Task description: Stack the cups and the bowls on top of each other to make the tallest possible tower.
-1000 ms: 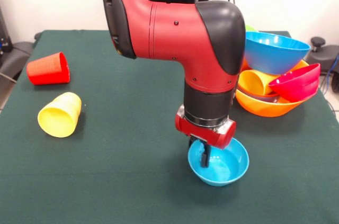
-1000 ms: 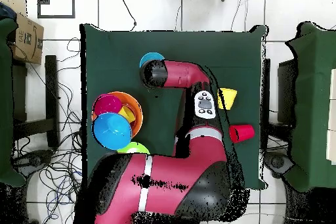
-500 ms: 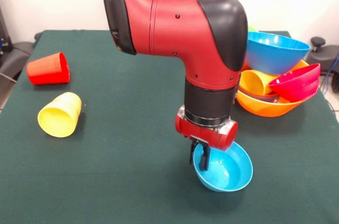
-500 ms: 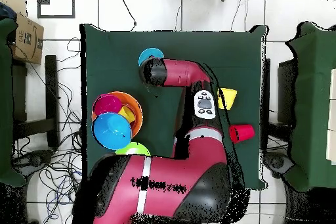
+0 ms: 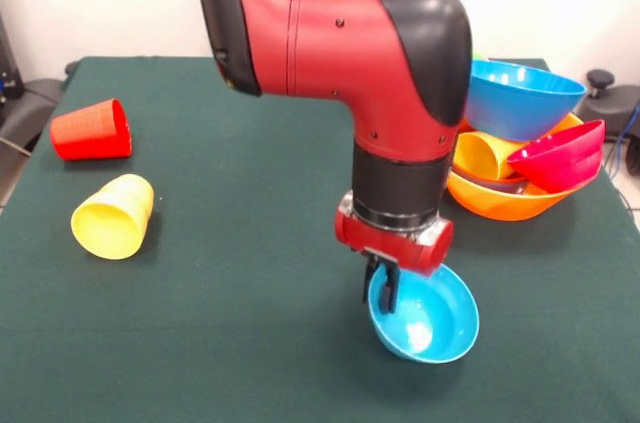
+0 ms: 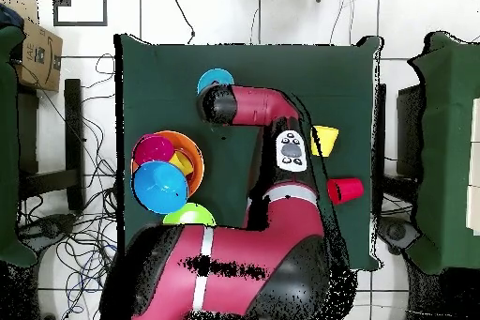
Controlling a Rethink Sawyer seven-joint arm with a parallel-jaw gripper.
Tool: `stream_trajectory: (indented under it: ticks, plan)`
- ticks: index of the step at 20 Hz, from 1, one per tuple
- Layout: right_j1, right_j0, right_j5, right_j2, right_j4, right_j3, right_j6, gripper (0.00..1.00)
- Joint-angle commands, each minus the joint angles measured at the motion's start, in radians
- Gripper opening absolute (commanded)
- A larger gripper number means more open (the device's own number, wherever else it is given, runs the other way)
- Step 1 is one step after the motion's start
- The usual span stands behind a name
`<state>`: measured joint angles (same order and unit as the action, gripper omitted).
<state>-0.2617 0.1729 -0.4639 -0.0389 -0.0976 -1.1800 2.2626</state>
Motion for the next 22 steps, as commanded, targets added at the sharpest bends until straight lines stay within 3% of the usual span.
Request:
stream_trajectory:
  ticks: [1, 10, 17, 22]
  plan:
    - [-0.177, -0.043, -0.062, -0.026, -0.058, -0.265, -0.024, 0.00]
    - [-0.378, -0.094, -0.158, 0.002, 0.005, -0.440, 0.038, 0.00]
    - [-0.519, -0.194, -0.196, 0.064, 0.048, -0.558, 0.136, 0.00]
    - [-0.619, -0.219, -0.210, 0.053, 0.079, -0.700, 0.095, 0.00]
